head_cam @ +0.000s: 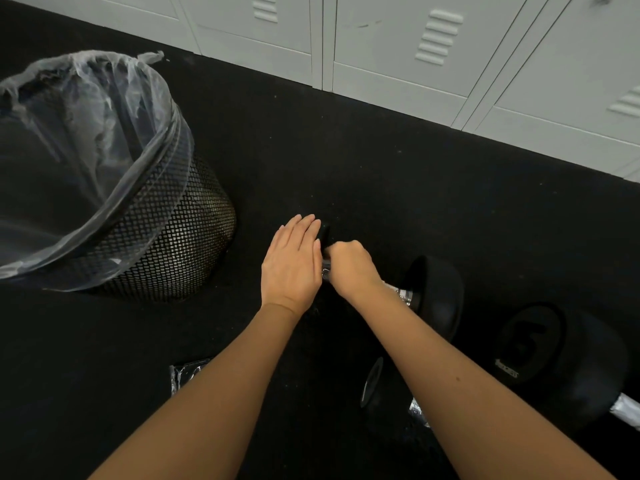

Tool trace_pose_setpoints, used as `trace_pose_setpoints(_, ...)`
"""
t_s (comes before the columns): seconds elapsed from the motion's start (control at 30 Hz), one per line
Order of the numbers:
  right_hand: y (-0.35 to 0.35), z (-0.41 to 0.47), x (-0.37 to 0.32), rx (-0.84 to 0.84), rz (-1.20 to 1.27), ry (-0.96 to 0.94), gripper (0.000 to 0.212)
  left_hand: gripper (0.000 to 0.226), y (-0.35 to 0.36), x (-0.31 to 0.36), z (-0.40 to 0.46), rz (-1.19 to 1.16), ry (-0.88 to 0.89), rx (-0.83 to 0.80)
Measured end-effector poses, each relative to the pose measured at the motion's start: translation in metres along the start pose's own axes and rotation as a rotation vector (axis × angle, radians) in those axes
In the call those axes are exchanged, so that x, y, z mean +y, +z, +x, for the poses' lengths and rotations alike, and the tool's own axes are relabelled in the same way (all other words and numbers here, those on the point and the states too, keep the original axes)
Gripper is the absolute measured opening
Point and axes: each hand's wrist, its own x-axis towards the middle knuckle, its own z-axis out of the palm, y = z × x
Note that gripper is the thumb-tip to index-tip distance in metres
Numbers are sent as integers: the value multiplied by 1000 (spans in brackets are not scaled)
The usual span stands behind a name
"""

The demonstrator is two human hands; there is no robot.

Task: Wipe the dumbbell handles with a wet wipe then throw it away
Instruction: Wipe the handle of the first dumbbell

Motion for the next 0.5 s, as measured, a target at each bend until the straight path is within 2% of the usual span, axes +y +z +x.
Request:
trace_pose_setpoints(0.17, -2, -9, 13, -124, -46, -48, 42, 57, 0, 0, 0, 10, 8, 11)
trace_pose_setpoints(0.37, 13, -23, 8, 47, -129, -188, 51, 54, -1, 0, -1, 18, 5, -14)
trace_pose_setpoints(0.43, 14, -31, 17, 48, -143, -267, 58, 49, 1, -1, 0, 27, 2, -29)
trace_pose_setpoints(0.5, 11, -31, 25, 27, -134, -256, 59, 50, 1, -1, 0, 32, 0, -19)
